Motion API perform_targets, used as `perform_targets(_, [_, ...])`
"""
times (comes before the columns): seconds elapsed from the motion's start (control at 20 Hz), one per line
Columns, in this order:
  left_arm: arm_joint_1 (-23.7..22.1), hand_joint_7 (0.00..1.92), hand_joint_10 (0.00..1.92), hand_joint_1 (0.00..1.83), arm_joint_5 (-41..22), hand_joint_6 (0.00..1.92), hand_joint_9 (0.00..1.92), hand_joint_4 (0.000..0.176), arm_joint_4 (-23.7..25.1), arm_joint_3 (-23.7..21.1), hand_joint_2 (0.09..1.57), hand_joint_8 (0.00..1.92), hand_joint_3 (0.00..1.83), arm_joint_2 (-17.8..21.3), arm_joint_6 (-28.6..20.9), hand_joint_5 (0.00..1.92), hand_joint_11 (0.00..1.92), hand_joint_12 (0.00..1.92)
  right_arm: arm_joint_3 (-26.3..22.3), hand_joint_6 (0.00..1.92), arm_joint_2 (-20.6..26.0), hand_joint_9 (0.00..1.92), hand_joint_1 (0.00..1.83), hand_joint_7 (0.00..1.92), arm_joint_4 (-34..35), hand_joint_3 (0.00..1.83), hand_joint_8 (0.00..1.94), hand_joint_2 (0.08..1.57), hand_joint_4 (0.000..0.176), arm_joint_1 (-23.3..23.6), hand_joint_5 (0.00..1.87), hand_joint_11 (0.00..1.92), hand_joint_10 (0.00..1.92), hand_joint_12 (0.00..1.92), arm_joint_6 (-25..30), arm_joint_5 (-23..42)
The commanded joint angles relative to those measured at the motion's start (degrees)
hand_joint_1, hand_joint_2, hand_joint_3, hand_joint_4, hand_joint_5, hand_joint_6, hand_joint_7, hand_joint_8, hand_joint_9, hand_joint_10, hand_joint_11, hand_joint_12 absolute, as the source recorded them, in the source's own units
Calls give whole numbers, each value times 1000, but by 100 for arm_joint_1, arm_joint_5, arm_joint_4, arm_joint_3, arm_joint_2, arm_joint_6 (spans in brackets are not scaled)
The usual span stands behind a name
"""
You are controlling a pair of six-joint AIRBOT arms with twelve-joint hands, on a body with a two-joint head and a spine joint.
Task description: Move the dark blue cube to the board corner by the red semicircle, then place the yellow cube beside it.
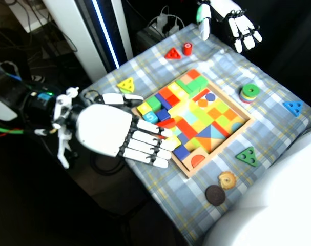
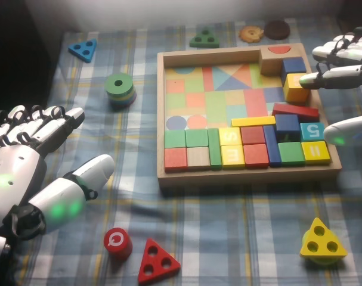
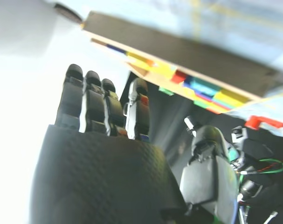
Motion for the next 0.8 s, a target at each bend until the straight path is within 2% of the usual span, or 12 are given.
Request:
perform_targets(0.0, [-50,221,5,0,-634,3,167,104,287,9,1132,4,2,2,-35,297,0,0,19,9,17,0,0,0,236,0,0,927,170,-1,288,0,0,0,-42,597])
perform_targets(0.05, [-51,230,9,0,-630,8,179,97,287,8,1131,7,1,4,-35,310,0,0,49,7,8,0,0,0,263,0,0,930,175,-29,286,0,0,0,-42,593])
perform_targets(0.1, [-52,232,9,0,-628,8,181,94,286,9,1130,8,0,4,-35,312,0,0,72,6,-5,0,0,0,276,0,0,936,171,-52,285,0,0,0,-42,577])
perform_targets(0.3, [-52,219,0,0,-626,1,160,101,284,5,1126,3,0,4,-35,300,0,0,163,2,-78,0,0,0,288,0,0,934,176,-87,275,0,0,0,-42,495])
perform_targets(0.35, [-52,225,4,0,-626,5,168,95,284,5,1127,5,0,3,-35,308,0,0,179,2,-83,0,0,0,287,0,0,934,176,-96,274,0,0,0,-43,481])
perform_targets(0.4, [-52,219,2,0,-624,0,164,107,284,5,1124,2,0,3,-35,294,0,0,197,2,-88,0,0,0,287,0,0,925,176,-103,275,0,0,0,-43,471])
perform_targets(0.75, [-52,220,5,0,-618,4,164,100,283,8,1121,4,0,-1,-35,299,0,0,339,2,-204,0,0,0,287,0,0,927,176,-101,269,0,0,0,-43,463])
